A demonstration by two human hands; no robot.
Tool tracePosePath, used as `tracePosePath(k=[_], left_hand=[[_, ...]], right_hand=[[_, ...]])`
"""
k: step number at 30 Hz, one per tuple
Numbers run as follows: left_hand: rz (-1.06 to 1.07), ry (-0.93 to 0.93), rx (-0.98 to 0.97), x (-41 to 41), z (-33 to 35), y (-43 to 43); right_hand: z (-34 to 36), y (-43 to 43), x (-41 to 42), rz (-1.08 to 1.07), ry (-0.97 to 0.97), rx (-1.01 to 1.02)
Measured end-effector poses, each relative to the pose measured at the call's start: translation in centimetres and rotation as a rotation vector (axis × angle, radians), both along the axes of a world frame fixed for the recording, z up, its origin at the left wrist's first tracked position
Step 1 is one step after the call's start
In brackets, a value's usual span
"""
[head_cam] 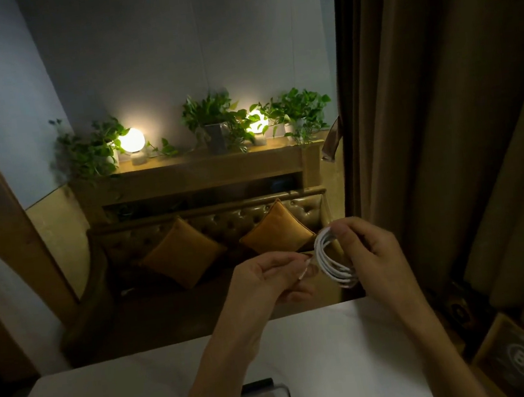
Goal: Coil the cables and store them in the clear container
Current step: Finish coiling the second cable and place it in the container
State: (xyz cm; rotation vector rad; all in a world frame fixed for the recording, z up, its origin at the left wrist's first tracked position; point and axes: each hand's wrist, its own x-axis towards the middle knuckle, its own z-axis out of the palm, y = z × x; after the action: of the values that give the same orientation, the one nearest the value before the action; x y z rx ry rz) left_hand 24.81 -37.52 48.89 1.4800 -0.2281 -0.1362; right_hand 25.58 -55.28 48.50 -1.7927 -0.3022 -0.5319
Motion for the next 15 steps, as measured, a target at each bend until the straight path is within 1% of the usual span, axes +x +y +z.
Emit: tracePosePath(k=[4, 8, 10, 11, 13, 14, 15], left_hand=[[-0.121, 0.116, -0.189, -0.6, -0.2, -0.3], [-0.151, 0.075, -0.178, -1.0, -0.3, -0.6], [-0.166, 0.106, -0.193, -0.7, -0.6, -0.7], [-0.197, 0.157, -0.246, -0.4, -0.9, -0.7], [-0.299, 0.291, -0.433, 0.1, -1.5, -0.8], [-0.313, 0.322, -0.492, 0.3, -1.7, -0.9], [-0.29, 0.316, -0.498, 0.4, -1.9, -1.0]], right_hand=[[0.0, 0.6, -0.1, -0.134, -0.131, -0.141], [-0.2, 0.9, 0.2, -0.208, -0.227, -0.206], [-0.3, 1.1, 0.1, -0.244, -0.264, -0.22], [-0.2, 1.1, 0.0, -0.253, -0.284, -0.223], [-0.1, 1.2, -0.2, -0.253, -0.313, -0.226], [0.0, 1.2, -0.3, -0.24, -0.311, -0.219], [0.1, 1.2, -0.4, -0.203, -0.283, -0.191]])
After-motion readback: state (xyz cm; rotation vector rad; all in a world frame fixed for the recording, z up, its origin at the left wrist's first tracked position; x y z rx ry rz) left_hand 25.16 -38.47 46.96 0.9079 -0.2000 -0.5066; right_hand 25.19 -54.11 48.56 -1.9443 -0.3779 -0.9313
